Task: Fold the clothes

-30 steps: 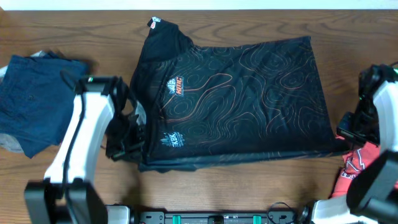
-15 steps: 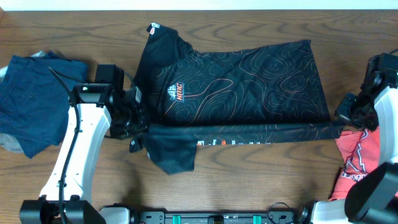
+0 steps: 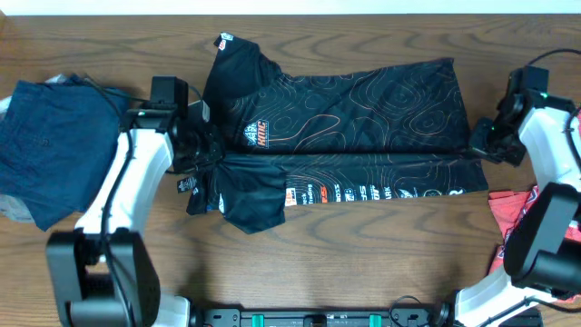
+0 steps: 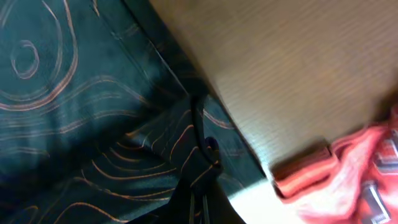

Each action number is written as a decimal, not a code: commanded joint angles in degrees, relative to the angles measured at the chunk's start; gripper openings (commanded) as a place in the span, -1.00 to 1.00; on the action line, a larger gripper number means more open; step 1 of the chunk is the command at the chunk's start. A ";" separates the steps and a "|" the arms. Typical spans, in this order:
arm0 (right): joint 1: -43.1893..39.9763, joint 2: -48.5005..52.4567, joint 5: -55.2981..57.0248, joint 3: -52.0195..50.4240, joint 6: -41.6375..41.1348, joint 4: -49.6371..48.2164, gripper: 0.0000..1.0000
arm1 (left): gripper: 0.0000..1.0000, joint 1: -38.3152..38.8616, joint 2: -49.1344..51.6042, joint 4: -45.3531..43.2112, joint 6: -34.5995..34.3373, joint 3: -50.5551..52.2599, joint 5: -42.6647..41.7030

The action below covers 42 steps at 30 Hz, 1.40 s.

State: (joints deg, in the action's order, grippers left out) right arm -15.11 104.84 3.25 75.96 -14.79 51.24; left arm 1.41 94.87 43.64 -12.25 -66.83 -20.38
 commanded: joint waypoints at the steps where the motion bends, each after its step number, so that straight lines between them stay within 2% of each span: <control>1: 0.92 1.14 -0.79 -0.07 0.70 -2.97 -0.97 | -0.87 -0.09 2.67 -3.67 -0.61 0.09 1.38; 3: 1.36 1.27 -2.47 -0.07 0.70 -5.22 -0.95 | -0.86 -0.09 3.89 -6.10 -0.76 0.07 1.38; 4: 1.60 1.27 -3.37 -0.07 0.70 -6.19 -0.88 | -0.85 -0.09 4.15 -6.99 -0.76 0.07 1.38; 5: 1.73 1.27 -4.31 -0.07 0.72 -7.17 -0.74 | -0.70 -0.09 4.33 -7.98 -0.74 0.07 1.38; 7: 1.95 1.27 -5.62 -0.07 0.72 -8.37 -0.23 | -0.23 -0.09 4.28 -9.38 -0.76 0.00 1.36; 8: 2.01 1.27 -5.66 -0.07 0.72 -8.37 -0.15 | -0.01 -0.09 4.24 -9.33 -0.76 -0.28 1.36; 10: 2.01 1.27 -5.66 -0.07 0.74 -7.67 -0.15 | 0.18 -0.09 4.24 -7.72 -0.74 -1.20 0.98; 15: 2.01 1.27 -5.18 -0.20 1.81 -2.95 -0.30 | 0.21 0.26 4.24 -0.09 -0.66 -1.97 -6.91; 19: 2.08 1.27 -4.98 -2.01 1.79 -0.76 -0.46 | 0.21 3.28 4.26 4.81 4.26 -1.60 -7.19; 25: 2.05 1.27 -4.94 -10.21 1.79 -4.85 -0.48 | 0.21 10.36 4.50 5.38 5.38 -0.07 1.55; 31: 2.01 1.27 -4.72 -15.80 1.79 -8.76 -0.48 | 0.22 15.43 5.33 5.14 5.33 1.70 6.34; 42: 2.01 1.27 -4.55 -16.55 1.81 -9.05 -0.48 | 0.25 21.22 5.62 3.48 5.35 2.89 6.51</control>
State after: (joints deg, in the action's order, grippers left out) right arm -13.89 105.14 -1.54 61.01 -13.30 42.24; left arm 20.91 99.92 47.68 -7.44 -65.21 -14.79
